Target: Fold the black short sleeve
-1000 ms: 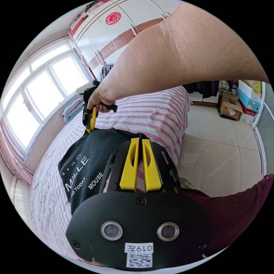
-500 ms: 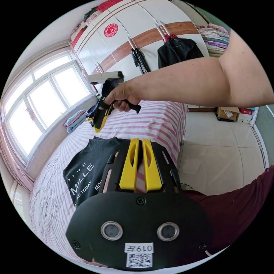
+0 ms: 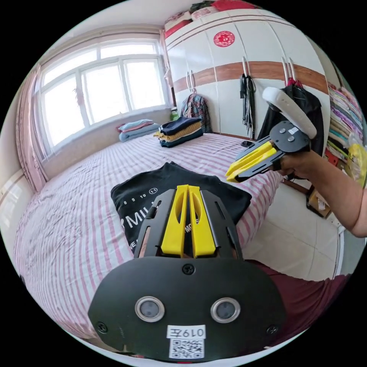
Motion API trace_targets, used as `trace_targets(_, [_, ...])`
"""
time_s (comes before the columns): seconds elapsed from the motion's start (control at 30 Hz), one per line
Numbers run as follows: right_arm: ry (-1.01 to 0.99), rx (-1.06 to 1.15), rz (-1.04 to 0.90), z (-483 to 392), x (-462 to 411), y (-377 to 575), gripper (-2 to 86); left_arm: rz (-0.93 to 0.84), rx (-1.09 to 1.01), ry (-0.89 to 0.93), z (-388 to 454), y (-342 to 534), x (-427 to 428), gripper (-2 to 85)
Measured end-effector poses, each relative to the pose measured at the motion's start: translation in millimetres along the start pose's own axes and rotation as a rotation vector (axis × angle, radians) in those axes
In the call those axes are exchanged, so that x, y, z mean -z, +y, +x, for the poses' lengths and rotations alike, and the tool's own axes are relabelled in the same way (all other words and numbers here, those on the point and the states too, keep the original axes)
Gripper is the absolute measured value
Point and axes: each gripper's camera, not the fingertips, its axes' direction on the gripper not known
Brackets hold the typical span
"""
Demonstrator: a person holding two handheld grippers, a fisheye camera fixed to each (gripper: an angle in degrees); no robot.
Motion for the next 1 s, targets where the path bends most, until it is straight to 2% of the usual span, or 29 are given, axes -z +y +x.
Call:
trace_targets(0.13, [-0.004,-0.051,-0.042,-3,-14,18,6.9,-0.123,0.087,0.028,-45,-7,-8,1.0])
trace_targets(0.37, [-0.009,-0.059,-0.06,-10,-31,43,5.6,-0.231,0.153,0.048,-100,-18,-8,0.9])
trace_targets(0.5, [0.008,-0.068,-0.069,-5,-40,62,0.5,-0.304,0.171,0.067,-120,-21,-13,0.8])
trace_targets(0.67, [-0.035,-0.174,-0.016,17,-38,93,-0.7,-0.358,0.21,0.114,-146,-23,-12,0.7])
trace_targets(1.0, [-0.492,-0.63,0.201,114,-71,202,-0.5,-0.365,0.211,0.12,-168,-27,14,0.8])
